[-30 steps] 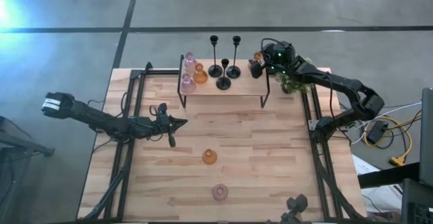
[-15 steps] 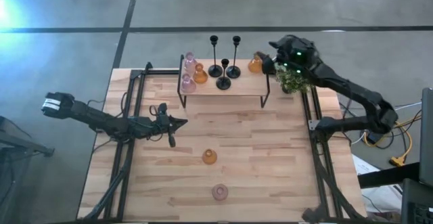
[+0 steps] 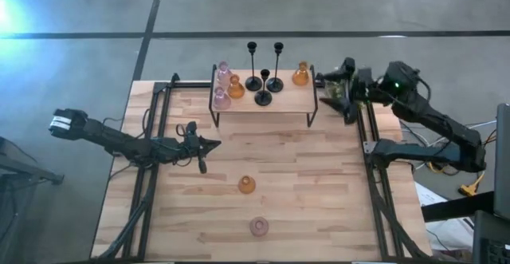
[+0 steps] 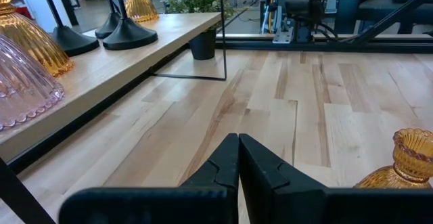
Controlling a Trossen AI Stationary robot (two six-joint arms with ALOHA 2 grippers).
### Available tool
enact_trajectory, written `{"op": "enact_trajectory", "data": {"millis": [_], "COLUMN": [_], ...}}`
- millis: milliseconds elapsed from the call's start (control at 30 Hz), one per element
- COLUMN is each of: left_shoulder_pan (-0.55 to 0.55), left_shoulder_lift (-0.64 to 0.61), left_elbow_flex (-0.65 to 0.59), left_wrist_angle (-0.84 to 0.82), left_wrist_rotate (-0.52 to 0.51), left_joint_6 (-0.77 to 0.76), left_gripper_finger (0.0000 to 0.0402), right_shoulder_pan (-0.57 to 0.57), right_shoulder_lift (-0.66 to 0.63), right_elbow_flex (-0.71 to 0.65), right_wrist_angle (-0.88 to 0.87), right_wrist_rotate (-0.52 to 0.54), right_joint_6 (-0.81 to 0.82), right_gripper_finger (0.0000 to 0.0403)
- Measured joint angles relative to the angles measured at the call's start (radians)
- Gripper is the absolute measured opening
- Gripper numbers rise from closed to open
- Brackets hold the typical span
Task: Pick & Place candle stick holders
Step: Put the pink glass candle holder on the shelf
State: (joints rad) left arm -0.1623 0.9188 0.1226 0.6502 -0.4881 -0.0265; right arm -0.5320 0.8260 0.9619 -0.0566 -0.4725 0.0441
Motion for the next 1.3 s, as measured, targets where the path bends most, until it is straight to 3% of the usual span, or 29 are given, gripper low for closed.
{"op": "enact_trajectory", "data": {"millis": [167, 267, 400, 633, 1033, 1300], "left_shoulder_pan": [0.000, 0.000, 0.000, 0.000, 0.000, 0.000], "left_shoulder_lift": [0.000, 0.000, 0.000, 0.000, 0.000, 0.000], "left_elbow_flex": [0.000, 0.000, 0.000, 0.000, 0.000, 0.000], "left_wrist_angle": [0.000, 0.000, 0.000, 0.000, -0.001, -0.003], "left_wrist_rotate": [0.000, 0.000, 0.000, 0.000, 0.000, 0.000], "left_joint_6": [0.000, 0.000, 0.000, 0.000, 0.000, 0.000], "left_gripper_finger": [0.0014, 0.0014, 0.0014, 0.0014, 0.0014, 0.0014], "right_shoulder_pan": [0.192, 0.307, 0.459, 0.666, 0.881, 0.956], "right_shoulder_lift": [-0.011, 0.006, 0.053, 0.192, 0.517, 0.725], "right_elbow_flex": [0.000, 0.000, 0.000, 0.000, -0.005, -0.027], "right_wrist_angle": [-0.046, -0.120, -0.201, -0.249, -0.231, 0.011], "right_wrist_rotate": [0.007, 0.065, 0.207, 0.437, 0.450, 0.450], "right_joint_6": [-0.003, -0.016, -0.016, 0.129, 0.187, 0.174], "right_gripper_finger": [0.0323, 0.0319, 0.0307, 0.0287, 0.0259, 0.0247]}}
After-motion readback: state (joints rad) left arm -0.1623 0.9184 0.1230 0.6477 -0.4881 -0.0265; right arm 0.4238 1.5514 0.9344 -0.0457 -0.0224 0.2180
